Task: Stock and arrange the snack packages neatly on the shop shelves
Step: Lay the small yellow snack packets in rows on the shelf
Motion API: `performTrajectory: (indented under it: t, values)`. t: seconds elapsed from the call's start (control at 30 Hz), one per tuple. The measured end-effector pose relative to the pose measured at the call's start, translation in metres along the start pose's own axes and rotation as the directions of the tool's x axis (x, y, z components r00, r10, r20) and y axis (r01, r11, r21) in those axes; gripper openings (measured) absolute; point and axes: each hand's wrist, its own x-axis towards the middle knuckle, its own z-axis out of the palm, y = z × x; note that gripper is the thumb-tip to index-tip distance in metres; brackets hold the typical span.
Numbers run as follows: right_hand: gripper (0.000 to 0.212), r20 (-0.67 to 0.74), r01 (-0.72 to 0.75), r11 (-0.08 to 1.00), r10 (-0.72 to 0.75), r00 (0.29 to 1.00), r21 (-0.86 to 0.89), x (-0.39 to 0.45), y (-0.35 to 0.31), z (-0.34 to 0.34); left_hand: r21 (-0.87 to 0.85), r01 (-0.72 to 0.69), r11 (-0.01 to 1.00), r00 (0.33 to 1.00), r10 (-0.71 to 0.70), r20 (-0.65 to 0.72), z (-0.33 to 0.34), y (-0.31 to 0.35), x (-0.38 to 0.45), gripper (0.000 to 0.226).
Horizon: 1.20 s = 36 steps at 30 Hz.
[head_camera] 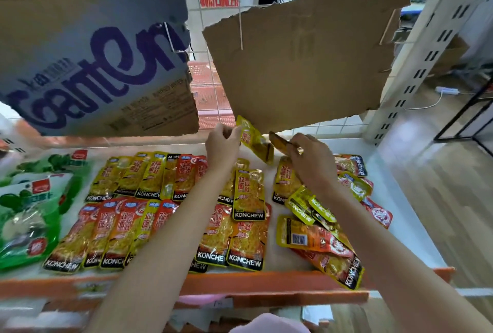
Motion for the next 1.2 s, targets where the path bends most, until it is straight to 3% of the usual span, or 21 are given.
performTrajectory:
  t: [0.1, 0.2, 0.27, 0.37, 0.57, 0.73, 0.83, 0.93, 1.0, 1.1, 1.2]
  values:
    - [0.011, 0.028, -0.134, 0.896, 0.135, 0.99, 0.424, -0.01, 0.001, -0.021, -0.196, -0.075, 0.978, 0.997, 0.072, -0.022, -0.017, 0.002, -0.014, 0.022]
    - [0.016, 0.134, -0.233, 0.585, 0.209, 0.969, 0.777, -0.026, -0.001, -0.042, -0.41, -0.049, 0.911, 0.998, 0.058, 0.011, -0.036, 0.008, -0.029, 0.021]
    - [0.016, 0.188, -0.25, 0.376, 0.194, 0.963, 0.892, -0.039, -0.001, -0.053, -0.473, -0.004, 0.881, 0.999, 0.022, 0.033, -0.046, 0.013, -0.04, 0.02]
    - [0.013, 0.24, -0.28, 0.2, 0.2, 0.95, 0.939, -0.057, 0.001, -0.064, -0.489, -0.009, 0.872, 1.0, 0.004, -0.011, -0.058, 0.02, -0.059, 0.02]
    - [0.018, 0.246, -0.28, 0.137, 0.221, 0.944, 0.95, -0.075, 0.001, -0.071, -0.602, 0.037, 0.798, 0.997, 0.007, 0.072, -0.071, 0.022, -0.086, 0.018]
    - [0.008, 0.33, -0.34, 0.012, 0.202, 0.922, 0.94, -0.081, 0.0, -0.068, -0.635, 0.099, 0.766, 0.994, -0.05, 0.095, -0.079, 0.014, -0.092, 0.021]
    - [0.005, 0.396, -0.398, 0.051, 0.057, 0.917, 0.916, -0.09, -0.012, -0.063, -0.646, 0.098, 0.757, 0.982, 0.033, 0.188, -0.075, 0.015, -0.1, 0.022]
    - [0.016, 0.407, -0.376, 0.294, -0.049, 0.912, 0.879, -0.105, -0.03, -0.052, -0.652, 0.107, 0.751, 0.96, 0.093, 0.264, -0.063, 0.019, -0.112, 0.02]
    - [0.026, 0.383, -0.332, 0.402, -0.049, 0.923, 0.853, -0.111, -0.04, -0.046, -0.668, 0.122, 0.735, 0.96, 0.083, 0.266, -0.056, 0.021, -0.117, 0.008]
    - [0.03, 0.306, -0.263, 0.464, -0.018, 0.952, 0.846, -0.112, -0.048, -0.04, -0.683, 0.164, 0.712, 0.973, -0.003, 0.231, -0.05, 0.022, -0.125, 0.023]
    - [0.033, 0.202, -0.161, 0.592, -0.003, 0.979, 0.789, -0.112, -0.049, -0.036, -0.551, 0.145, 0.822, 0.967, 0.0, 0.255, -0.047, 0.02, -0.141, 0.039]
